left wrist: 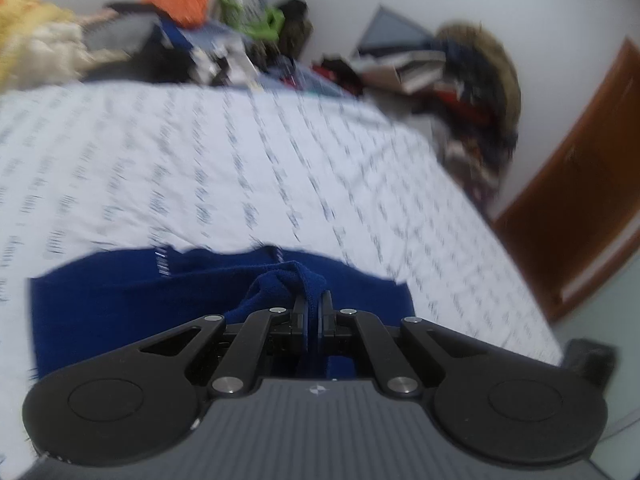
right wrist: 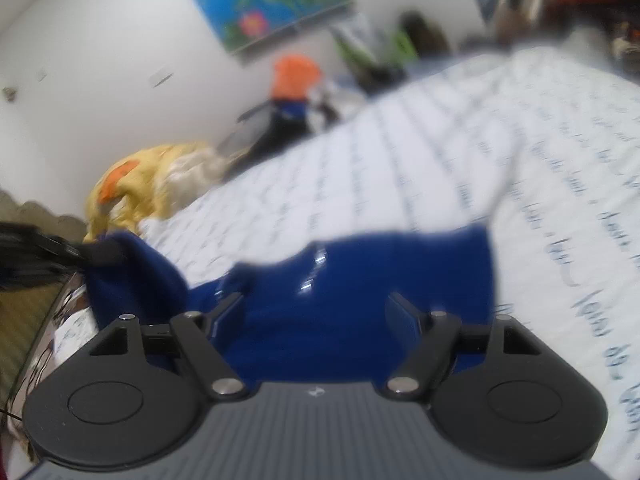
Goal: Fold small clothes
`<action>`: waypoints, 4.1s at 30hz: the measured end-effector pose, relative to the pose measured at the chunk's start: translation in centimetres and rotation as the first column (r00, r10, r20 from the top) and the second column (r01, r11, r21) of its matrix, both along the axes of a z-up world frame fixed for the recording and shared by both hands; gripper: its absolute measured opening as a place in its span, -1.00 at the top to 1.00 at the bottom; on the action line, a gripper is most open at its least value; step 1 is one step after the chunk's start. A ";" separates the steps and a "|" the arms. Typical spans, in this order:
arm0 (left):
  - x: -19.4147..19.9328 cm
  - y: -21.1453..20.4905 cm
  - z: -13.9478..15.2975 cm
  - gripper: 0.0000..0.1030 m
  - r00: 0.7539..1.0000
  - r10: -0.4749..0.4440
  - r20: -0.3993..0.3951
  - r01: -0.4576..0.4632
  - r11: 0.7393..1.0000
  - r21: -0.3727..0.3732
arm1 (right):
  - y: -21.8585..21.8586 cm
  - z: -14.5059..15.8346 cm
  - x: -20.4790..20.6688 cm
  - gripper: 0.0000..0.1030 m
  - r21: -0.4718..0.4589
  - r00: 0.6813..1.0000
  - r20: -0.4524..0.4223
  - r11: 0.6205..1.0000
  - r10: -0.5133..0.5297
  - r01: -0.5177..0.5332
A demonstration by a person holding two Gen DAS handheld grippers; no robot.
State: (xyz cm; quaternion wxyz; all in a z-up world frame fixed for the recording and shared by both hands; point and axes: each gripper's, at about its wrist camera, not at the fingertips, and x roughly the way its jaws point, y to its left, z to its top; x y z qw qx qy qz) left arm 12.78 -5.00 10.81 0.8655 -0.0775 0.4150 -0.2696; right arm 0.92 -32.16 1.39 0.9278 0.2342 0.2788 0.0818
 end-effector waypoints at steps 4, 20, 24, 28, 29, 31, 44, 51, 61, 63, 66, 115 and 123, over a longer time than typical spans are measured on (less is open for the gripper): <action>2.6 -4.3 -4.4 0.79 0.994 -0.069 -0.084 0.073 0.996 0.047 | -1.7 -0.5 -0.2 -0.49 -0.015 0.998 -0.011 0.998 -0.059 0.059; -0.7 1.7 -3.7 -0.96 0.958 0.156 0.241 -0.211 0.953 0.219 | 0.1 -3.2 0.5 -0.49 0.175 0.990 -0.050 0.977 0.130 -0.120; -2.3 4.6 -6.1 -0.96 0.935 0.226 0.273 -0.306 0.902 0.303 | 1.1 -4.9 1.7 -0.25 0.247 0.983 -0.099 0.961 0.157 -0.128; -3.5 6.6 -8.4 -0.93 0.918 0.293 0.266 -0.372 0.868 0.330 | 2.6 -6.2 2.4 0.16 0.215 0.972 -0.145 0.965 0.183 -0.149; -3.7 7.0 -8.9 -0.92 0.913 0.311 0.264 -0.388 0.860 0.331 | 3.1 -6.4 2.4 0.44 0.190 0.971 -0.153 0.970 0.182 -0.152; -4.1 7.5 -9.7 -0.90 0.901 0.344 0.264 -0.420 0.843 0.334 | 3.4 -6.5 2.3 0.77 0.121 0.974 -0.157 0.982 0.164 -0.146; -5.4 8.0 -10.7 -0.91 0.888 0.355 0.291 -0.447 0.815 0.369 | -0.4 -1.2 2.6 0.87 -0.425 0.996 -0.006 0.902 -0.088 0.077; -5.8 8.5 -11.3 -0.92 0.891 0.350 0.288 -0.443 0.809 0.387 | -2.2 -0.8 1.9 0.84 -0.457 0.969 0.046 0.857 -0.244 0.238; -7.7 8.8 -12.3 -0.96 0.902 0.240 0.360 -0.392 0.803 0.448 | -5.5 -5.7 -0.2 -0.10 0.340 0.983 -0.182 0.938 -0.004 0.066; -7.9 8.9 -12.7 -0.96 0.905 0.223 0.362 -0.380 0.807 0.452 | -5.4 -6.4 0.0 -0.10 0.372 0.977 -0.212 0.925 0.001 0.080; -8.0 9.0 -13.1 -0.96 0.906 0.207 0.368 -0.371 0.808 0.457 | -4.7 -7.4 0.8 -0.06 0.388 0.965 -0.260 0.913 -0.021 0.125; -5.7 13.0 -11.5 -0.93 0.864 0.450 0.227 -0.502 0.811 0.302 | 2.7 -4.4 0.7 -0.49 -0.380 0.996 -0.039 0.923 -0.076 0.055; -7.2 10.0 -12.0 -0.98 0.906 0.386 0.175 -0.421 0.869 0.260 | 5.2 -6.7 0.3 -0.63 -0.482 0.997 -0.046 0.876 -0.059 0.030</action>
